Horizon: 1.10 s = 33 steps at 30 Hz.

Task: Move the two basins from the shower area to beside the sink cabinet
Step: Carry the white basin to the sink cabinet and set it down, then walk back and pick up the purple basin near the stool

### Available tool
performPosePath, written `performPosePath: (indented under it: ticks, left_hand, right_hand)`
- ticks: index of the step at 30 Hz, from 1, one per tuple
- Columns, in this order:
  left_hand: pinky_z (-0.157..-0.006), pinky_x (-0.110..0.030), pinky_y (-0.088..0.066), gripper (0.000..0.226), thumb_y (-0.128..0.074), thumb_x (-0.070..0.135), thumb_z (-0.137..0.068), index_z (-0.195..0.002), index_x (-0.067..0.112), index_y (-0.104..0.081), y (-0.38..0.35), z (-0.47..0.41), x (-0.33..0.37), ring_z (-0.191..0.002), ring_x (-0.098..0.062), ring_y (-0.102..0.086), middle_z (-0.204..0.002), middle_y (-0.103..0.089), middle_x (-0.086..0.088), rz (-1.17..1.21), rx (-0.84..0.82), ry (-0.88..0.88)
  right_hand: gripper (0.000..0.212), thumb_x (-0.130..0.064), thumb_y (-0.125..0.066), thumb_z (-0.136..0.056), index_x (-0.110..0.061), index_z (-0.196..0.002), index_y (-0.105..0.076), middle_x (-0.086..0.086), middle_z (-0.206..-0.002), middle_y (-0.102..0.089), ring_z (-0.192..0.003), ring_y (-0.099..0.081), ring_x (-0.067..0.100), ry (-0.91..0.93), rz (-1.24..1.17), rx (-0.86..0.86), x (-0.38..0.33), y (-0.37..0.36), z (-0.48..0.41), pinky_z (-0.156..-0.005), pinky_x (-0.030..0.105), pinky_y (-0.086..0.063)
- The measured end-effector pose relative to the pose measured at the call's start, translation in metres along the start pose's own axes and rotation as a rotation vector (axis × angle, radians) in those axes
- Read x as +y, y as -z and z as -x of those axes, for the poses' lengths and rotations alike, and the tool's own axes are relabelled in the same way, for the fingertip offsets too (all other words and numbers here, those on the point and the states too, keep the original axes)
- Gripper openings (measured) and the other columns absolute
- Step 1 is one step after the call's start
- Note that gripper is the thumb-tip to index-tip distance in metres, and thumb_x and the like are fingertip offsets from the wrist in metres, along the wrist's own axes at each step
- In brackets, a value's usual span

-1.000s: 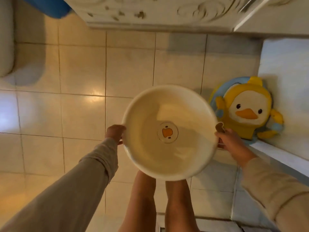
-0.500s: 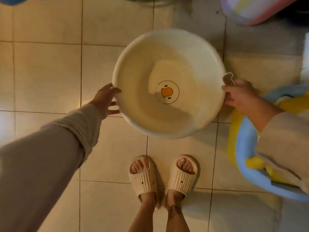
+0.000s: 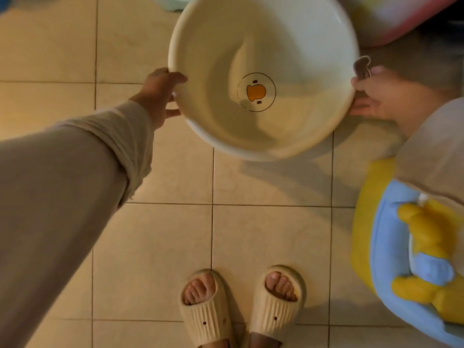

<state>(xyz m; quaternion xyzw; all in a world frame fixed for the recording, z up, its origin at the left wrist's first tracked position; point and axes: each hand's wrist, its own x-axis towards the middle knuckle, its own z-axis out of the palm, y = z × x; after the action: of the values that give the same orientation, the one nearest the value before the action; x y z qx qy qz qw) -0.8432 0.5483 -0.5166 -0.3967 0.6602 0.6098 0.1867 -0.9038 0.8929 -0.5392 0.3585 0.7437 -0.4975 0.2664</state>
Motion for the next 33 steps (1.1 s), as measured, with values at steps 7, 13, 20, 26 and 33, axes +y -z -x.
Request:
performPosePath:
  ticks: [7,13,20,26,33]
  left_hand:
    - [-0.092,-0.042,-0.049,0.015,-0.049,0.016,-0.09,-0.103,0.012,-0.057,0.023,0.069,-0.012,-0.103,-0.026,-0.058,-0.102,-0.061,-0.003,-0.169,-0.057,0.213]
    - [-0.083,-0.04,-0.047,0.031,-0.048,0.018,-0.093,-0.121,0.007,-0.054,0.06,0.216,-0.044,-0.102,-0.028,-0.057,-0.112,-0.059,-0.01,-0.1,-0.101,0.407]
    - [-0.079,-0.037,-0.046,0.013,-0.046,0.014,-0.094,-0.093,0.009,-0.058,0.125,0.424,-0.075,-0.074,-0.02,-0.056,-0.088,-0.059,-0.006,0.063,0.016,0.773]
    - [-0.066,-0.033,-0.046,0.016,-0.049,0.012,-0.091,-0.077,0.011,-0.058,0.158,0.539,-0.031,-0.072,-0.021,-0.058,-0.081,-0.061,-0.005,0.178,0.023,0.813]
    - [-0.059,-0.027,-0.039,0.014,-0.044,0.007,-0.094,-0.089,0.008,-0.057,0.199,0.591,0.044,-0.063,-0.019,-0.052,-0.075,-0.057,-0.005,-0.007,-0.072,0.553]
  right_hand:
    - [0.033,-0.017,-0.045,-0.095,-0.017,-0.128,-0.045,0.0,-0.085,-0.051,-0.096,-0.059,0.03,-0.089,0.106,-0.056,0.022,0.006,0.097,-0.088,0.04,-0.049]
    - [0.017,-0.005,-0.034,-0.098,-0.012,-0.103,-0.049,0.007,-0.085,-0.056,-0.074,-0.054,0.021,-0.286,-0.123,-0.23,0.058,0.042,0.257,-0.075,0.033,-0.045]
    - [0.021,-0.006,-0.046,-0.095,-0.019,-0.081,-0.055,0.003,-0.07,-0.067,-0.072,-0.058,0.018,-0.52,-0.167,-0.103,0.104,0.089,0.443,-0.066,0.031,-0.045]
    - [0.015,-0.008,-0.049,-0.094,-0.016,-0.087,-0.059,0.008,-0.081,-0.064,-0.073,-0.061,0.02,-0.503,-0.014,-0.117,0.095,0.127,0.582,-0.065,0.031,-0.049]
    - [0.016,-0.01,-0.051,-0.092,-0.008,-0.105,-0.06,0.01,-0.081,-0.067,-0.074,-0.063,0.023,-0.396,0.253,-0.185,0.066,0.153,0.646,-0.065,0.031,-0.05]
